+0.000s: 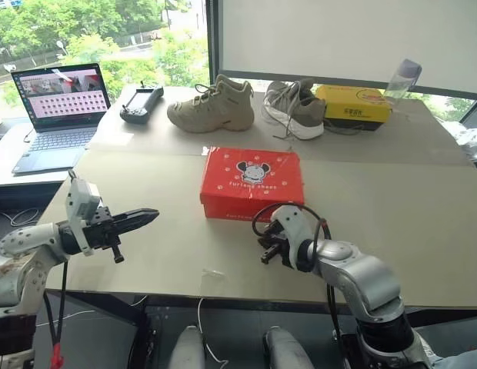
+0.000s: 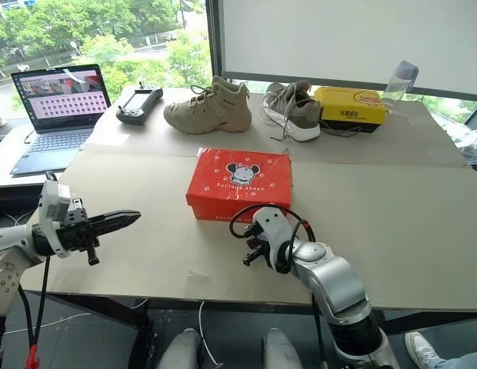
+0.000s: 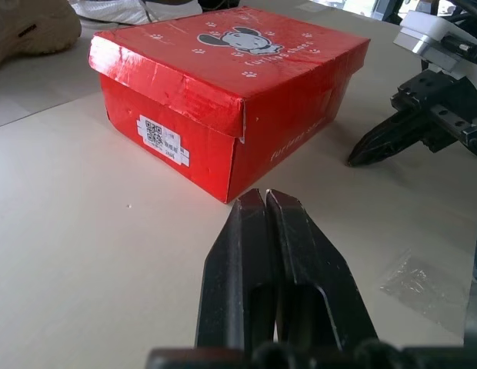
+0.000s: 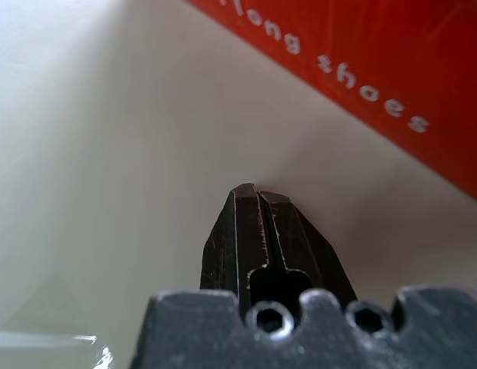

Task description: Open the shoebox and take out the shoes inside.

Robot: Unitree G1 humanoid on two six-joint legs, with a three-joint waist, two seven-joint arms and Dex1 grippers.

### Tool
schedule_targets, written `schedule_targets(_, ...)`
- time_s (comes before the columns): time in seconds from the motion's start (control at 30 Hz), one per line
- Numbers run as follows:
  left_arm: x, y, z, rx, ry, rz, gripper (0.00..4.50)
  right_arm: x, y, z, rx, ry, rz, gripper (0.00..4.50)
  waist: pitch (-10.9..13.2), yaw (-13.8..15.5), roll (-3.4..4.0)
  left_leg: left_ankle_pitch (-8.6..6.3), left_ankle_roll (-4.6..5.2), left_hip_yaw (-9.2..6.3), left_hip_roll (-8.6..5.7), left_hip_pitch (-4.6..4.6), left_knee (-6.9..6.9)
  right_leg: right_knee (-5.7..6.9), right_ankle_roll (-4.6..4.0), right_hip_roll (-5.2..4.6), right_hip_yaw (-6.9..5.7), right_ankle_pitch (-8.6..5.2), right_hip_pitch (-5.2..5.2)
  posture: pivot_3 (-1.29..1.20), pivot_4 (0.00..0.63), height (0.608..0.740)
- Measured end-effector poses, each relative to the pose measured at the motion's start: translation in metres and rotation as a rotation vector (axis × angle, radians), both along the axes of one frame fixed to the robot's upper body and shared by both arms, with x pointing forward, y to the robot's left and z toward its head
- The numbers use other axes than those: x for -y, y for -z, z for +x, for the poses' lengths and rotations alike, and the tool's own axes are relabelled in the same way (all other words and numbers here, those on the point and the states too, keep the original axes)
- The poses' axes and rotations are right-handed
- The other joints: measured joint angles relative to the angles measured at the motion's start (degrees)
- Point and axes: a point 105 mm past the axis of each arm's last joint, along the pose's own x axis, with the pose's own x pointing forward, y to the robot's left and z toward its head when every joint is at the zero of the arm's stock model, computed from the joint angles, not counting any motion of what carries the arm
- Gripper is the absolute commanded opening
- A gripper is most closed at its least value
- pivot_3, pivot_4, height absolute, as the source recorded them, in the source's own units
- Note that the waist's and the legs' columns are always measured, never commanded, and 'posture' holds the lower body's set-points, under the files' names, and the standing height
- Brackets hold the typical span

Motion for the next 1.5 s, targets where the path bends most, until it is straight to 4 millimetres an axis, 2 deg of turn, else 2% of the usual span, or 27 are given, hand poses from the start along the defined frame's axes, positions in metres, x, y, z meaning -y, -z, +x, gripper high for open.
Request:
schedule_targets(0.2,0.005,-0.004,0.015,0.035,0.049,0.01,0.1,0.003,-0.001,0.02,0.04,0.094,0.035,0.0,0.0,0.1,0.0,0.0,0.01,0.01,0.01,0.01,-0.02,0.0,0.0,0.02,-0.01,0.01,0.01,0.0,0.15,0.712)
schedule_targets(0.37,0.006,-0.001,0.037,0.012,0.086,-0.012,0.1,0.001,-0.004,0.022,0.058,0.091,0.049,0.0,0.0,0.0,0.0,0.01,0.02,-0.02,0.01,-0.02,-0.03,0.05,0.24,0.06,-0.02,0.14,-0.02,0.0,0.15,0.712)
schedule_targets(0.5,0.009,-0.002,0.046,0.03,0.107,-0.025,0.1,0.001,-0.006,0.023,0.064,0.096,0.057,0.0,0.0,-0.3,0.0,0.01,0.03,-0.02,0.02,-0.02,-0.04,0.09,0.36,0.06,-0.02,0.21,-0.02,0.0,0.15,0.712)
schedule_targets(0.87,0.026,0.028,0.045,0.036,0.098,-0.114,0.1,0.003,-0.013,0.024,0.079,0.112,0.086,0.0,0.0,-0.2,0.0,0.03,0.04,-0.04,0.02,-0.02,-0.02,0.13,0.36,0.06,-0.02,0.21,-0.02,0.0,0.15,0.712)
schedule_targets(1.07,0.026,0.022,0.043,0.098,0.069,-0.136,0.1,0.005,-0.015,0.024,0.074,0.105,0.083,0.0,0.0,-0.1,0.0,0.03,0.05,-0.04,0.02,-0.01,-0.01,0.12,0.36,0.06,-0.02,0.21,0.0,0.0,0.15,0.712)
schedule_targets(1.27,0.031,0.023,0.041,0.121,0.048,-0.206,0.1,0.001,-0.026,0.027,0.088,0.074,0.091,0.0,0.0,-0.1,0.0,0.03,0.05,-0.04,0.02,-0.01,-0.01,0.13,0.36,0.06,-0.02,0.21,0.0,0.0,0.15,0.712)
schedule_targets(1.5,0.042,0.022,0.045,0.147,0.019,-0.265,0.1,-0.007,-0.051,0.034,0.149,0.029,0.109,0.0,0.0,-0.2,0.0,0.03,0.06,-0.04,0.02,-0.01,-0.01,0.13,0.37,0.06,-0.02,0.22,0.0,0.0,0.15,0.712)
